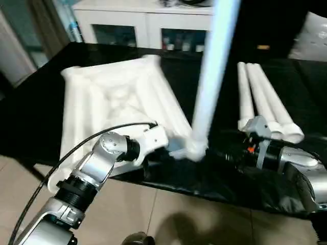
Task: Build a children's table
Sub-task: Rotate leg to tighten
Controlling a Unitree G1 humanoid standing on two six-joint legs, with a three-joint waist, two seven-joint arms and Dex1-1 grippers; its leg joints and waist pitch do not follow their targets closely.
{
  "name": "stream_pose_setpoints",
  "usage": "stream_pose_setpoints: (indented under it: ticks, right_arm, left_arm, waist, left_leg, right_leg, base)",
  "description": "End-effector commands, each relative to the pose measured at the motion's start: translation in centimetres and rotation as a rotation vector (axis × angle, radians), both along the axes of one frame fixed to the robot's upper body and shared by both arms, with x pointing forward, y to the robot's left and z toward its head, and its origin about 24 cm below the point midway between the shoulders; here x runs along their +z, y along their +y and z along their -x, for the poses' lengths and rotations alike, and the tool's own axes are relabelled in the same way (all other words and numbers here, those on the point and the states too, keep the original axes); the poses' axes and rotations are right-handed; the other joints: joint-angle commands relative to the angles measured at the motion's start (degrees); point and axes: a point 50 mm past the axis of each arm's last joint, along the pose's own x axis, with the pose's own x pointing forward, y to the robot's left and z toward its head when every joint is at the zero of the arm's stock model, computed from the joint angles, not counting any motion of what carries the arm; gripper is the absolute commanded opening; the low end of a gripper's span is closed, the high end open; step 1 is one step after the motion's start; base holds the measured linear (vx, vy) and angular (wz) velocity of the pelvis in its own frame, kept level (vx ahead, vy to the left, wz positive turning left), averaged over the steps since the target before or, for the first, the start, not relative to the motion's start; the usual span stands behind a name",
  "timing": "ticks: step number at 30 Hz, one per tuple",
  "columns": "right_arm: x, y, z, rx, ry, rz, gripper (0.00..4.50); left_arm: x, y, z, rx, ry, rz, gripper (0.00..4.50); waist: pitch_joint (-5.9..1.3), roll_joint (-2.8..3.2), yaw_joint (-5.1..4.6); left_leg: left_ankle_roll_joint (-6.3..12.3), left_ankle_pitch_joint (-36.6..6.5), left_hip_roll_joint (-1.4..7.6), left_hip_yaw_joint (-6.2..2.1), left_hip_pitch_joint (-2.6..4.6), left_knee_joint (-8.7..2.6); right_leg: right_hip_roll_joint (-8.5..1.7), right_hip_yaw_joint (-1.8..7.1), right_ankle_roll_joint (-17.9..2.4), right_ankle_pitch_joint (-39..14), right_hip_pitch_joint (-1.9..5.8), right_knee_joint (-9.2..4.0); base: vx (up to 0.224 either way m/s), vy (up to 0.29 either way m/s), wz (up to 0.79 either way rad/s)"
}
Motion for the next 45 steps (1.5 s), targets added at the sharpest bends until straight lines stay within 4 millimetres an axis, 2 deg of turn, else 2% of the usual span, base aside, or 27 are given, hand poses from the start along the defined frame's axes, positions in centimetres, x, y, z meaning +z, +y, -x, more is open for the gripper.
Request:
stream_pose_setpoints:
  ticks: [1, 2, 4, 6, 9, 14, 15, 18, 19, 23, 24, 29, 32, 34, 35, 36, 37, 39, 40, 42, 44, 45]
  right_arm:
    - [0.4, 0.7, 0.1, 0.094, -0.028, 0.050, 4.44]
    - [0.4, 0.7, 0.1, 0.094, -0.028, 0.050, 4.44]
    - [0.2, 1.4, 0.5, 0.209, -0.007, 0.078, 4.44]
    - [0.1, 1.5, 0.6, 0.216, -0.005, 0.079, 4.44]
    - [-0.1, 1.8, 0.6, 0.265, 0.020, 0.092, 4.07]
    - [-0.2, 2.2, 0.4, 0.294, 0.046, 0.083, 3.72]
    - [-0.2, 2.2, 0.3, 0.298, 0.048, 0.077, 3.55]
    - [-0.2, 2.2, 0.3, 0.303, 0.053, 0.070, 3.41]
    - [-0.2, 2.3, 0.3, 0.306, 0.060, 0.068, 3.21]
    - [-0.5, 2.5, 0.5, 0.316, 0.082, 0.060, 3.00]
    - [-0.7, 2.6, 0.6, 0.318, 0.092, 0.052, 2.78]
    - [-1.0, 3.3, 0.9, 0.311, 0.125, 0.001, 2.69]
    - [-2.0, 4.0, 1.0, 0.223, 0.184, -0.007, 2.64]
    - [-2.7, 4.5, 0.5, 0.129, 0.181, 0.015, 2.63]
    - [-3.0, 4.8, 0.0, 0.064, 0.180, 0.003, 2.63]
    - [-3.0, 4.8, 0.0, 0.064, 0.180, 0.003, 2.63]
    - [-3.1, 5.3, -0.4, 0.003, 0.183, -0.020, 2.63]
    - [-3.4, 6.1, -1.3, -0.096, 0.187, -0.034, 2.63]
    - [-3.7, 6.7, -1.8, -0.176, 0.210, -0.055, 2.63]
    - [-4.1, 7.2, -2.6, -0.290, 0.246, -0.075, 2.63]
    - [-4.5, 7.6, -3.0, -0.362, 0.260, -0.079, 2.63]
    - [-4.9, 8.0, -3.5, -0.451, 0.254, -0.062, 2.63]
  left_arm:
    - [1.3, -1.1, 0.1, -0.158, -0.053, -0.026, 0.00]
    - [1.3, -1.1, 0.1, -0.158, -0.053, -0.026, 0.00]
    - [1.2, -1.1, 0.2, -0.230, -0.061, -0.055, 0.00]
    - [1.2, -1.0, 0.2, -0.235, -0.061, -0.056, 0.00]
    - [1.2, -1.0, 0.2, -0.270, -0.067, -0.066, 0.00]
    - [1.3, -1.0, 0.1, -0.293, -0.071, -0.066, 0.00]
    - [1.3, -1.0, 0.1, -0.295, -0.070, -0.065, 0.00]
    - [1.2, -0.9, 0.0, -0.299, -0.069, -0.064, 0.00]
    - [1.2, -0.9, 0.0, -0.300, -0.068, -0.063, 0.00]
    - [1.1, -0.7, 0.0, -0.302, -0.065, -0.065, 0.00]
    - [1.1, -0.6, 0.0, -0.298, -0.060, -0.063, 0.00]
    - [1.1, -0.6, 0.1, -0.283, -0.047, -0.040, 0.00]
    - [1.4, -0.8, 0.2, -0.214, -0.012, 0.029, 0.00]
    - [1.7, -1.1, 0.1, -0.148, -0.002, 0.070, 0.00]
    - [1.8, -1.2, 0.1, -0.109, 0.003, 0.079, 0.00]
    - [1.8, -1.2, 0.1, -0.109, 0.003, 0.079, 0.00]
    - [1.9, -1.3, 0.0, -0.074, -0.006, 0.076, 0.00]
    - [1.9, -1.6, -0.2, 0.001, -0.011, 0.059, 0.00]
    - [2.1, -2.1, -0.4, 0.073, -0.009, 0.068, 0.00]
    - [2.3, -3.0, -0.6, 0.150, -0.008, 0.097, 0.00]
    - [2.5, -3.7, -0.7, 0.208, -0.010, 0.120, 0.00]
    - [2.9, -4.8, -1.0, 0.303, -0.024, 0.159, 0.00]
  waist:
    - [-4.49, -0.65, -0.05]
    - [-4.49, -0.65, -0.05]
    - [-4.49, -0.91, 0.45]
    - [-4.55, -0.86, 0.60]
    - [-4.58, -1.07, 0.71]
    - [-4.64, -1.02, 0.68]
    - [-4.67, -1.02, 0.71]
    - [-4.68, -1.09, 0.71]
    - [-4.65, -1.01, 0.74]
    - [-4.60, -1.14, 0.75]
    - [-4.60, -1.16, 0.80]
    - [-4.59, -1.10, 0.76]
    - [-4.60, -0.75, 0.67]
    - [-4.33, -0.89, 0.21]
    - [-4.18, -0.81, -0.22]
    - [-4.01, -0.94, -0.79]
    - [-4.03, -0.91, -1.01]
    - [-3.81, -0.94, -2.22]
    - [-3.74, -1.13, -2.46]
    - [-3.54, -0.97, -3.34]
    - [-3.54, -1.05, -3.83]
    - [-3.58, -0.85, -4.14]
  left_leg:
    - [3.98, -9.9, 7.46, -3.75, 1.91, -4.15]
    - [3.98, -9.9, 7.46, -3.75, 1.91, -4.15]
    - [4.28, -9.6, 7.34, -3.63, 1.73, -3.98]
    - [4.42, -9.2, 7.46, -3.71, 1.70, -4.00]
    - [4.52, -9.1, 7.45, -3.73, 1.67, -3.97]
    - [4.52, -8.6, 7.37, -3.68, 1.65, -3.83]
    - [4.65, -8.4, 7.42, -3.64, 1.67, -3.80]
    - [4.84, -8.1, 7.47, -3.68, 1.64, -3.83]
    - [4.84, -8.4, 7.44, -3.66, 1.67, -3.84]
    - [4.67, -8.6, 7.40, -3.60, 1.68, -3.83]
    - [4.60, -8.4, 7.37, -3.62, 1.65, -3.81]
    - [4.14, -9.1, 7.51, -3.68, 1.76, -3.94]
    - [3.33, -9.4, 7.78, -3.87, 1.87, -4.17]
    - [2.32, -11.1, 7.58, -3.90, 1.81, -4.35]
    - [1.23, -12.4, 7.42, -3.92, 1.84, -4.36]
    - [0.62, -13.6, 7.09, -4.01, 1.74, -4.43]
    - [0.24, -14.0, 7.11, -4.09, 1.81, -4.42]
    - [-0.75, -15.6, 7.10, -4.39, 1.78, -4.65]
    - [-0.77, -15.9, 6.95, -4.36, 1.76, -4.66]
    - [-1.70, -17.4, 6.76, -4.43, 2.17, -4.61]
    - [-1.77, -17.3, 6.67, -4.54, 1.83, -4.64]
    - [-1.97, -16.9, 6.81, -4.43, 1.94, -4.71]
  right_leg:
    - [-7.99, 4.85, -9.8, -8.0, 2.05, -4.66]
    - [-7.99, 4.85, -9.8, -8.0, 2.05, -4.66]
    - [-8.18, 4.87, -9.6, -8.3, 2.21, -4.72]
    - [-8.21, 4.83, -9.5, -8.3, 2.25, -4.64]
    - [-8.11, 4.76, -9.3, -9.1, 2.25, -4.64]
    - [-8.18, 4.74, -9.6, -9.0, 2.24, -4.57]
    - [-8.11, 4.75, -9.6, -8.6, 2.20, -4.54]
    - [-8.10, 4.74, -9.8, -7.8, 2.22, -4.43]
    - [-8.07, 4.71, -9.7, -8.3, 2.18, -4.49]
    - [-8.17, 4.78, -9.6, -9.4, 2.20, -4.61]
    - [-8.16, 4.74, -9.5, -9.7, 2.24, -4.62]
    - [-8.14, 4.77, -9.5, -10.3, 2.12, -4.65]
    - [-8.13, 4.84, -10.0, -9.9, 2.02, -4.36]
    - [-8.21, 4.87, -10.3, -11.4, 1.98, -4.58]
    - [-8.48, 5.00, -10.4, -13.4, 1.98, -4.81]
    - [-8.44, 4.91, -9.8, -16.2, 2.10, -5.25]
    - [-8.47, 4.94, -9.5, -17.2, 2.17, -5.30]
    - [-8.35, 4.85, -9.1, -19.5, 2.10, -5.46]
    - [-8.30, 4.80, -8.8, -20.3, 2.15, -5.67]
    - [-8.27, 4.86, -9.2, -22.0, 1.77, -5.95]
    - [-8.40, 4.86, -8.7, -22.2, 2.16, -6.08]
    - [-8.28, 4.92, -9.1, -20.6, 1.98, -6.04]
  base:
    - [0.000, 0.000, 0.00]
    - [0.000, 0.000, 0.00]
    - [0.000, 0.000, 0.00]
    - [0.000, 0.000, 0.00]
    - [0.000, 0.000, 0.00]
    - [0.000, 0.000, 0.00]
    - [0.000, 0.000, 0.00]
    - [0.000, 0.000, 0.00]
    - [0.000, 0.000, 0.00]
    - [0.000, 0.000, 0.00]
    - [0.000, 0.000, 0.00]
    - [0.000, 0.000, 0.00]
    - [0.000, 0.000, 0.00]
    - [0.000, 0.000, 0.00]
    - [0.000, 0.000, 0.00]
    - [0.000, 0.000, 0.00]
    - [0.000, 0.000, 0.00]
    - [0.000, 0.000, 0.00]
    - [0.000, 0.000, 0.00]
    - [0.000, 0.000, 0.00]
    - [0.000, 0.000, 0.00]
    - [0.000, 0.000, 0.00]
